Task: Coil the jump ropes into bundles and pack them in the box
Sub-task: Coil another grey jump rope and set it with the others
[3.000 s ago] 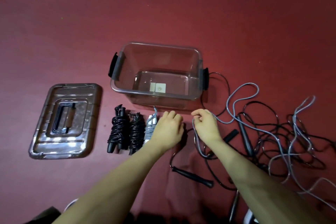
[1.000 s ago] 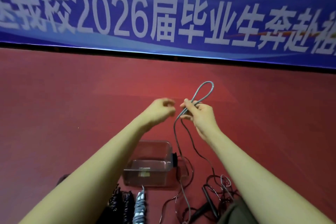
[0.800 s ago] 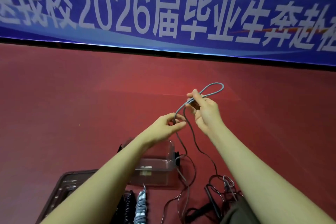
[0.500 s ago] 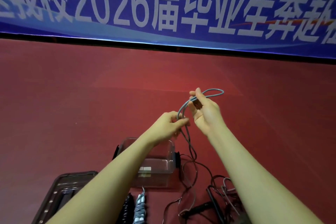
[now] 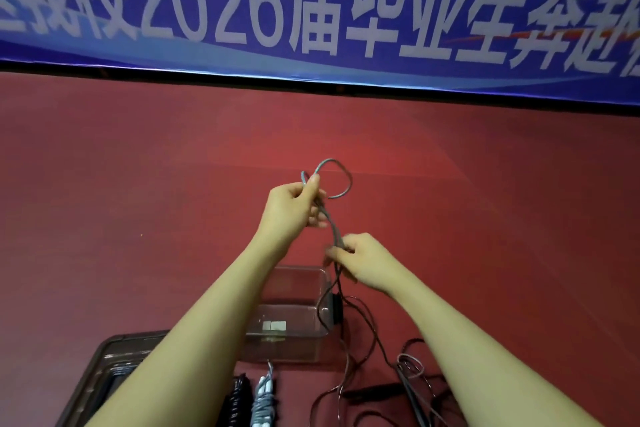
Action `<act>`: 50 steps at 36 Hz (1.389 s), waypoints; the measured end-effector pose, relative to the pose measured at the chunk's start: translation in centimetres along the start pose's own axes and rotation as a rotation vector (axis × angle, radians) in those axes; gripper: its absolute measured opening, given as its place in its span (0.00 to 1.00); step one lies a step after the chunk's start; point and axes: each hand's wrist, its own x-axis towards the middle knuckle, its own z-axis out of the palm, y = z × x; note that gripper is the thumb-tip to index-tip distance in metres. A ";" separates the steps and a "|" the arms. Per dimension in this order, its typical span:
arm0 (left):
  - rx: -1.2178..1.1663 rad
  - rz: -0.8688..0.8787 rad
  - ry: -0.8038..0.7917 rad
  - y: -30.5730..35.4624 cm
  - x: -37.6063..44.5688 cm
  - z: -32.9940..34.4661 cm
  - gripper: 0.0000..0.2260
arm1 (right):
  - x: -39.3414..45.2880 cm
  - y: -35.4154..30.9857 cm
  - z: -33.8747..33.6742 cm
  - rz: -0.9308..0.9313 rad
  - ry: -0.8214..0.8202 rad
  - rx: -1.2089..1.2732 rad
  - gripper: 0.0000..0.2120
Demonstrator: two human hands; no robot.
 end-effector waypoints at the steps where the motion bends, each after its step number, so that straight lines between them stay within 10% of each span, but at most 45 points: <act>1: -0.045 -0.031 -0.019 0.1 0.0 0.0 0.15 | 0.1 0.0 -0.1 0.006 0.039 0.051 0.14; 10: 0.509 -0.137 -0.587 -2.7 -2.2 -1.0 0.05 | 0.5 -1.5 -1.0 0.005 0.340 0.856 0.14; 21: 0.497 0.103 -0.363 -2.7 -1.8 -0.5 0.10 | 0.7 -1.7 -2.4 -0.018 0.318 1.205 0.15; 32: 0.345 0.125 -0.106 -1.1 -0.8 -0.6 0.16 | 0.4 0.9 0.8 0.026 -0.172 -0.003 0.10; 39: 0.144 -0.030 -0.026 -1.2 -0.2 -1.7 0.08 | 0.7 -0.9 0.9 -0.065 0.120 0.120 0.10; 46: 0.588 -0.121 -0.557 -2.8 -3.0 -2.3 0.04 | 1.2 -2.0 0.3 -0.095 0.270 0.586 0.11; 50: 0.560 0.020 -0.351 -3.0 -2.8 -2.1 0.08 | 1.3 -2.2 0.3 -0.104 0.319 0.742 0.12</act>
